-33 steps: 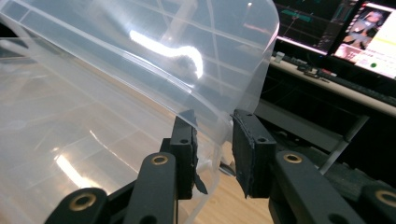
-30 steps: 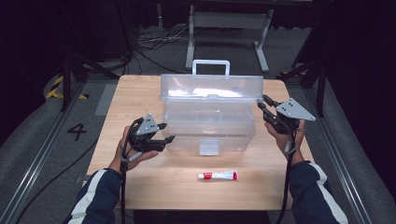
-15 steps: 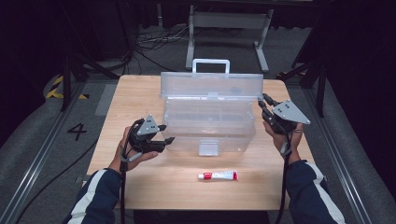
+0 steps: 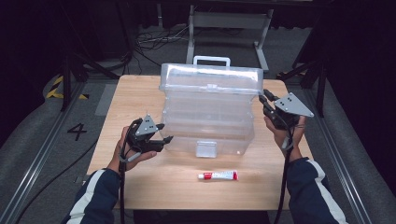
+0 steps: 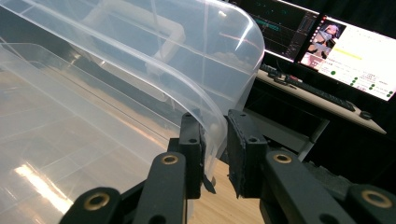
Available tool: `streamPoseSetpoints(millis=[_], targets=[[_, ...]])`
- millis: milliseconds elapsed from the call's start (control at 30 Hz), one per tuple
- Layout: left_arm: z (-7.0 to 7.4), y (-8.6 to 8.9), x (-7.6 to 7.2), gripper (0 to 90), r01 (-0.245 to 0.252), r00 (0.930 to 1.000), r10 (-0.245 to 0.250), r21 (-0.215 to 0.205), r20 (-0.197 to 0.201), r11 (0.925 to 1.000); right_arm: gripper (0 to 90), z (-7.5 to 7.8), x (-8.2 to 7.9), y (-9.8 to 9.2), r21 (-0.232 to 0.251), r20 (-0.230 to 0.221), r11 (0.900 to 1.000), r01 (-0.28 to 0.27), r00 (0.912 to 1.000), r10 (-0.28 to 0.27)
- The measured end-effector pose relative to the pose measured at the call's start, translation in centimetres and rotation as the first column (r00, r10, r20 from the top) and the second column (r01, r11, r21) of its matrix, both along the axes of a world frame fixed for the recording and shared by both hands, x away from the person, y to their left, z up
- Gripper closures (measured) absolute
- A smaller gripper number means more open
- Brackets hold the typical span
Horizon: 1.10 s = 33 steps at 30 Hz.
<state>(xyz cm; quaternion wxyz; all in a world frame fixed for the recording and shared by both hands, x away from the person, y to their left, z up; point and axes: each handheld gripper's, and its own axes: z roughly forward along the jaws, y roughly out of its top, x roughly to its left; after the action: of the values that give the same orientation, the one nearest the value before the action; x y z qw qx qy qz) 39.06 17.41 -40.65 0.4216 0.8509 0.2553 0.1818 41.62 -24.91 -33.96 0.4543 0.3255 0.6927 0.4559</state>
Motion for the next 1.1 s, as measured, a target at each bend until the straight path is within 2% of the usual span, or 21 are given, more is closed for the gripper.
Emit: streamPoseSetpoints(millis=[67, 133, 167, 367, 600, 767, 800, 967, 1033, 1100], targets=[[0.2, 0.0, -0.1, 46.1, 0.006, 1.0000, -0.006, -0.006, 0.004, 1.0000, 77.3, 0.2, 0.2, 0.0, 0.000, -0.002, 1.000, 0.005, 1.0000, -0.005], [0.3, -0.1, -0.2, 49.3, 0.041, 0.9992, -0.041, -0.008, 0.003, 0.9991, 77.5, 0.4, 0.4, 0.1, 0.002, -0.006, 1.000, 0.006, 1.0000, -0.006], [0.2, -0.5, -0.2, 50.5, 0.061, 0.9981, -0.061, -0.001, 0.002, 0.9981, 77.7, 0.5, 0.5, 0.1, 0.000, -0.006, 1.000, 0.009, 0.9999, -0.009], [-0.2, -2.7, 0.2, 48.1, 0.098, 0.9952, -0.098, 0.071, -0.006, 0.9926, 78.6, 1.1, 1.1, 0.2, -0.011, -0.018, 1.000, 0.017, 0.9997, -0.018], [0.0, -3.2, 0.6, 48.4, 0.123, 0.9924, -0.123, 0.054, -0.009, 0.9909, 79.0, 1.5, 1.6, 0.2, -0.012, -0.028, 1.000, 0.021, 0.9994, -0.022], [0.5, -2.9, 0.6, 47.3, 0.114, 0.9934, -0.115, 0.027, 0.008, 0.9931, 79.1, 1.9, 2.0, 0.2, -0.006, -0.043, 1.000, 0.023, 0.9988, -0.024], [0.6, -2.8, 0.6, 47.2, 0.115, 0.9933, -0.115, 0.011, 0.000, 0.9933, 79.2, 1.9, 2.1, 0.2, -0.008, -0.042, 1.000, 0.023, 0.9988, -0.024], [0.6, -3.2, 0.7, 44.7, 0.127, 0.9917, -0.128, 0.029, 0.019, 0.9915, 79.6, 2.1, 2.4, 0.3, -0.002, -0.047, 1.000, 0.029, 0.9985, -0.029], [0.7, -3.1, 0.6, 43.9, 0.131, 0.9911, -0.131, 0.005, 0.021, 0.9913, 79.7, 2.1, 2.5, 0.3, 0.002, -0.048, 0.999, 0.036, 0.9982, -0.036], [0.9, -3.1, 0.7, 42.3, 0.134, 0.9908, -0.134, 0.011, 0.022, 0.9910, 80.1, 2.2, 2.6, 0.4, 0.000, -0.045, 0.999, 0.040, 0.9982, -0.040]])
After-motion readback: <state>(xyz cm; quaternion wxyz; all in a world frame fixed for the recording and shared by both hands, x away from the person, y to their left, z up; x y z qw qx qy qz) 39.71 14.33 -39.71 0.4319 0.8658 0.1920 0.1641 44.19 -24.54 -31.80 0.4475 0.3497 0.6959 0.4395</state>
